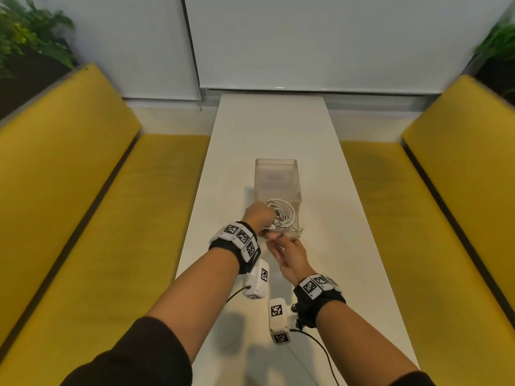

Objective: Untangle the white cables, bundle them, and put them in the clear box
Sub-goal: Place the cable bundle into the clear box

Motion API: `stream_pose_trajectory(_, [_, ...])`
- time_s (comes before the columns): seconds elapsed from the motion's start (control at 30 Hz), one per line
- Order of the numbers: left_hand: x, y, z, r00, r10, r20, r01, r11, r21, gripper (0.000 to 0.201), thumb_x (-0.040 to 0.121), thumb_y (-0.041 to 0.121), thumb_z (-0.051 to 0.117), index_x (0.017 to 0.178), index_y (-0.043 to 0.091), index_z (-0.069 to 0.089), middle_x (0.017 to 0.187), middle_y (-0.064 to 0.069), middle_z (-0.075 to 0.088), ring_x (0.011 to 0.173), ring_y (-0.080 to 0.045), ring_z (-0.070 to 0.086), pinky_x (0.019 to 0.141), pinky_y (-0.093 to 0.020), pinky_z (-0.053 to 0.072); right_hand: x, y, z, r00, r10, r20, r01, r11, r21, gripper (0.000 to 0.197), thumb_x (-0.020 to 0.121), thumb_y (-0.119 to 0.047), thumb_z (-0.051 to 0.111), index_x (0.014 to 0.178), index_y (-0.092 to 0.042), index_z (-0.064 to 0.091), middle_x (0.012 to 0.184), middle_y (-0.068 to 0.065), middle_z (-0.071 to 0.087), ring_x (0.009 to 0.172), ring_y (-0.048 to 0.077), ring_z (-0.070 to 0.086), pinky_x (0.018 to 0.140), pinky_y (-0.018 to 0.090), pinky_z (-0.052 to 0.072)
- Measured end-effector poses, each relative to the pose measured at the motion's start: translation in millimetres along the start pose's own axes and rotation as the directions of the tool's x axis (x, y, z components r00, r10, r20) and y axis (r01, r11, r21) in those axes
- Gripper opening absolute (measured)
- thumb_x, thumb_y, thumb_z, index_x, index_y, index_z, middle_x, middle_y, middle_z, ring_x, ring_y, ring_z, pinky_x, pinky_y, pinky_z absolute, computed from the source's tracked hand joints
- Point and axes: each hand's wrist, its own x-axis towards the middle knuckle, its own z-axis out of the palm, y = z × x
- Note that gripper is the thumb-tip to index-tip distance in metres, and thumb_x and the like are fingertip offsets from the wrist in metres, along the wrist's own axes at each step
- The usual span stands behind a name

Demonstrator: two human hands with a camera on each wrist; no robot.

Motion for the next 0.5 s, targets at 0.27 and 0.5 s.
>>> stream_pose_trajectory(0.27, [3,-14,11,0.939,0.235,-0.252,-0.037,0.796,0.604,0.073,0.091,0.07,0.045,0.126,0.007,0.053,0.115,-0.011,0.068,0.106,-0.032,0.065,0.073,-0.034,0.04,1,0,-2,1.0,-0.002,-0.008,0.002,1.0,0.006,0.024,0.092,0.013,0.052,0.108,-0.004,0.056,0.096,0.014,0.069,0.085,0.025,0.067,0.075,0.031,0.061])
stream_pose_trajectory(0.5, [3,-41,5,0.81,0.583,-0.06,-0.299,0.5,0.812,0.048,0.104,0.049,0.041,0.134,0.012,0.042,0.127,-0.016,0.049,0.113,-0.037,0.05,0.08,-0.046,0.05,7,-4,-5,0.999,-0.022,-0.04,0.023,0.999,0.028,0.026,0.091,0.013,0.054,0.113,-0.002,0.053,0.092,0.02,0.066,0.083,0.027,0.067,0.07,0.031,0.062])
